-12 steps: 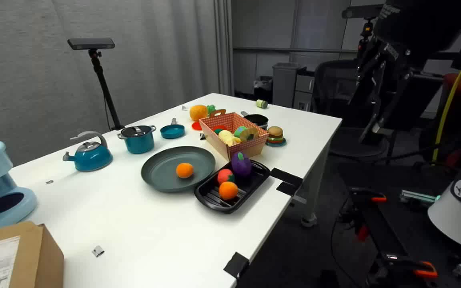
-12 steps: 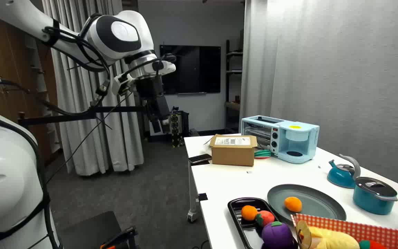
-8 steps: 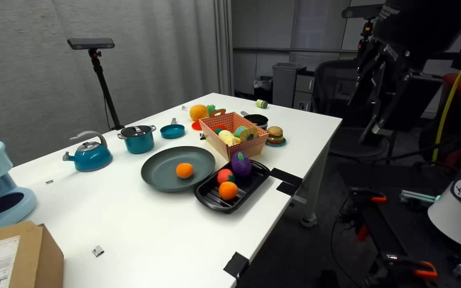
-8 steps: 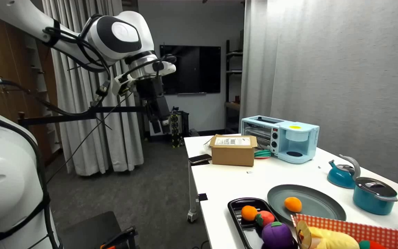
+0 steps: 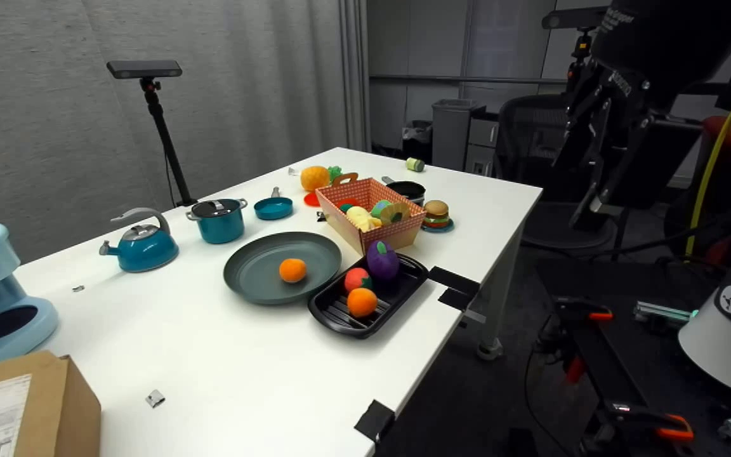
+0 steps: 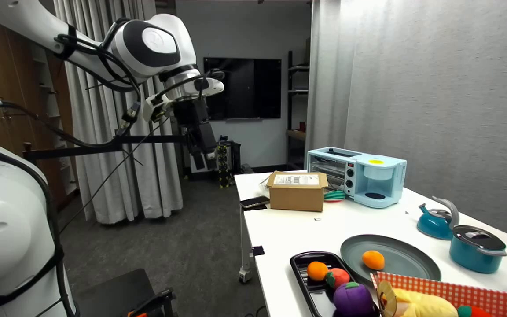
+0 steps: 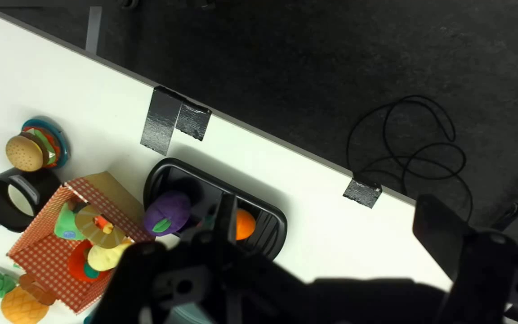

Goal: Move the purple and orange object one after the other from the black plate to the gray plate

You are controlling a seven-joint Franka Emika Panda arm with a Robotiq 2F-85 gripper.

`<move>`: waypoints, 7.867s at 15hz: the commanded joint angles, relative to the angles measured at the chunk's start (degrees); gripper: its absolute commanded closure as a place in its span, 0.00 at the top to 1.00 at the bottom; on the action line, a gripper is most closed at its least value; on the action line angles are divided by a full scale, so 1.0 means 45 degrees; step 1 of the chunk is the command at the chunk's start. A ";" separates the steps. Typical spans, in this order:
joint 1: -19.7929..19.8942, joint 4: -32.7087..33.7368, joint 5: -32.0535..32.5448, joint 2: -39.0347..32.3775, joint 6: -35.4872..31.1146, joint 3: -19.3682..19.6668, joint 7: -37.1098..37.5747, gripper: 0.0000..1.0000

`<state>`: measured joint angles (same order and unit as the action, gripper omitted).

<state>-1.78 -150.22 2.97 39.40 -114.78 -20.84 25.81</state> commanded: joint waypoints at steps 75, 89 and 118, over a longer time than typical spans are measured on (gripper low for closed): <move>-0.0300 0.6868 0.7334 -1.5808 -0.7111 0.8085 0.3993 0.36; -0.1738 0.9570 0.8216 -1.6854 -0.7309 0.8583 0.5355 0.07; -0.2005 1.2757 0.7711 -1.9789 -0.7191 0.9043 0.6116 0.07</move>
<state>-10.34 -93.13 37.90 -47.56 -146.82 20.16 53.48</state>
